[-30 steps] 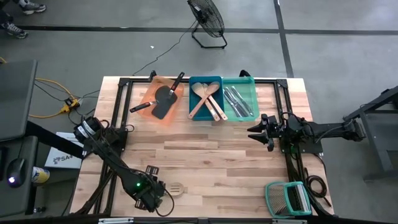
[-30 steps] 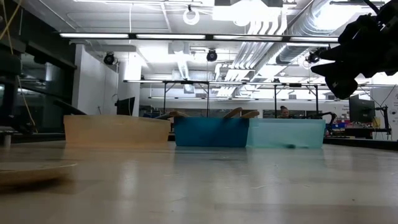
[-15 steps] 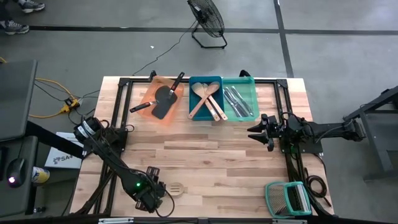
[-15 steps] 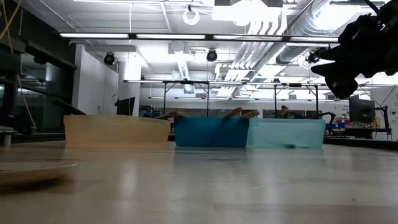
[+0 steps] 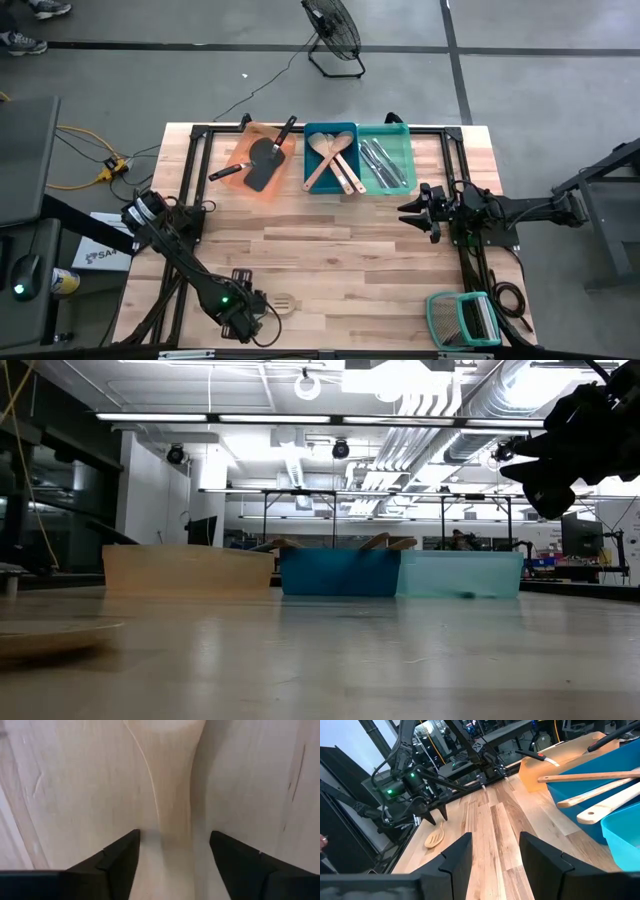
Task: Pick & Place Kitchen Items
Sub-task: Put the brown wooden spoon into the blue bin
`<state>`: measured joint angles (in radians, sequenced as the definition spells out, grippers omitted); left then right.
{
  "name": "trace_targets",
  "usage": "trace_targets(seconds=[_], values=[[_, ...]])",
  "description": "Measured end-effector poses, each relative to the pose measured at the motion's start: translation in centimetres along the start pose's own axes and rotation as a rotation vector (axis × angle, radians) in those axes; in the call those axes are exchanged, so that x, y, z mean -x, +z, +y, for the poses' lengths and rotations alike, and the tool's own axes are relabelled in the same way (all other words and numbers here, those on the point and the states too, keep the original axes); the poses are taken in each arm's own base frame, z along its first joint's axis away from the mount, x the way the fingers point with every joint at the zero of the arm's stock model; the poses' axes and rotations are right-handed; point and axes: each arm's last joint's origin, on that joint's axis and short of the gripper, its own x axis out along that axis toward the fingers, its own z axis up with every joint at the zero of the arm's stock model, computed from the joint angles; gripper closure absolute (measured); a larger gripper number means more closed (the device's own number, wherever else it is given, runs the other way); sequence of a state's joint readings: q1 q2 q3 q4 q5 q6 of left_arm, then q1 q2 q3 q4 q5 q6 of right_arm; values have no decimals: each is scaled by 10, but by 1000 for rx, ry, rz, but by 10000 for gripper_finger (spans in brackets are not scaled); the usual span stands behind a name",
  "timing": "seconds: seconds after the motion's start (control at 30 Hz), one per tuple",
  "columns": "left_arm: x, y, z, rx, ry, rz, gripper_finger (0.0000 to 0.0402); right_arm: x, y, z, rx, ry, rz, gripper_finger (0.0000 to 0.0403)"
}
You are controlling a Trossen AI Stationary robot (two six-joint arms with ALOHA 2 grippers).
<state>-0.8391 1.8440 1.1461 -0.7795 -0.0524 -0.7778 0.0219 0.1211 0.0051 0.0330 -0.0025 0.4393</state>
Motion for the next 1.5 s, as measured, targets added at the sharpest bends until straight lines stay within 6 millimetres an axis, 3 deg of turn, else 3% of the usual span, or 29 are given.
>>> trace_targets(seconds=[0.33, 0.67, 1.5], values=[[-1, 1, -1, 16, -19, 0, 260, 0, 0, 0, 0, 0, 0, 247], [-13, -5, 3, 19, -55, 0, 315, 0, 0, 0, 0, 0, 0, 247], [-14, -5, 5, 17, -35, -14, 331, 0, 0, 0, 0, 0, 0, 247]])
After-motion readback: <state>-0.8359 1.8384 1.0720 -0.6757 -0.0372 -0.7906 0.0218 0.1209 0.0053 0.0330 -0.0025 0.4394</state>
